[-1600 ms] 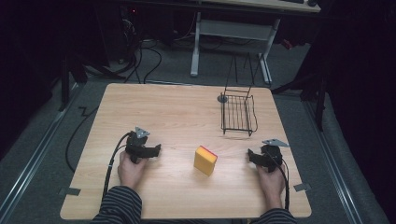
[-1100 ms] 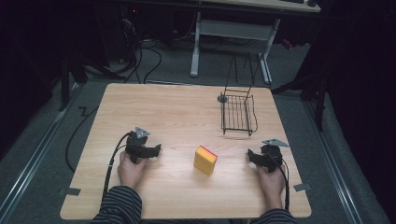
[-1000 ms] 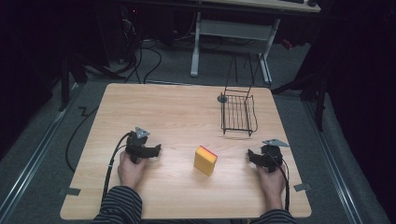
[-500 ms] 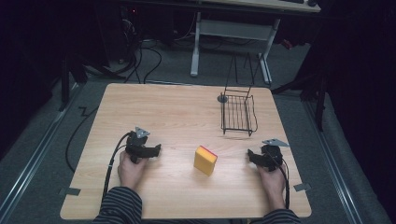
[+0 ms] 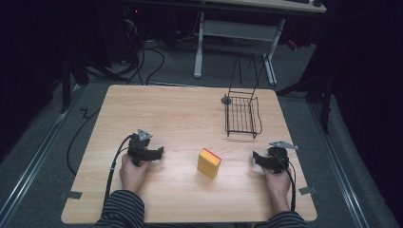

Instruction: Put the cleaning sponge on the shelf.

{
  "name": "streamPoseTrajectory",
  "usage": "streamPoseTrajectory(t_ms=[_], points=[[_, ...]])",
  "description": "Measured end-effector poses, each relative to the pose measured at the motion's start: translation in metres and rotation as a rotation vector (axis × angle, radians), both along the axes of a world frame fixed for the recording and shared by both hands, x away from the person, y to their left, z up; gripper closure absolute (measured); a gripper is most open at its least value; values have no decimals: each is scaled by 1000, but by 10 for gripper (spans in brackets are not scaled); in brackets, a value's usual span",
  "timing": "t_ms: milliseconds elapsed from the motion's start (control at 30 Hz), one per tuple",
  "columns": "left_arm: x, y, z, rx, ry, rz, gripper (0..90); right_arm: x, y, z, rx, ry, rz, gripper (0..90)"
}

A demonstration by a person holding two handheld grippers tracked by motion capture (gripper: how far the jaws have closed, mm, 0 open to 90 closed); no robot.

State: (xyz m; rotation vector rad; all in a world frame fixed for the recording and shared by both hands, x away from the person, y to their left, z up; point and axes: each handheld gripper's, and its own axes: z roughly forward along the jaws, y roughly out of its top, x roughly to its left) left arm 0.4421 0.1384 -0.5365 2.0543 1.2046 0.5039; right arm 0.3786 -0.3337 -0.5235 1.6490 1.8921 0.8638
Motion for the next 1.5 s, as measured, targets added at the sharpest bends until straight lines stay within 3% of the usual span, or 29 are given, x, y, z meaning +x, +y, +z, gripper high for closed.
streamPoseTrajectory(t_ms=[400,433,833,1500], points=[[0,0,0,0,0,0,170,-14,2,23,79,-93,69,325],[0,0,0,0,0,0,170,-16,4,26,102,-109,80,329],[0,0,0,0,0,0,170,-34,18,50,106,-192,180,329],[0,0,0,0,0,0,170,-66,51,59,91,-218,356,311]])
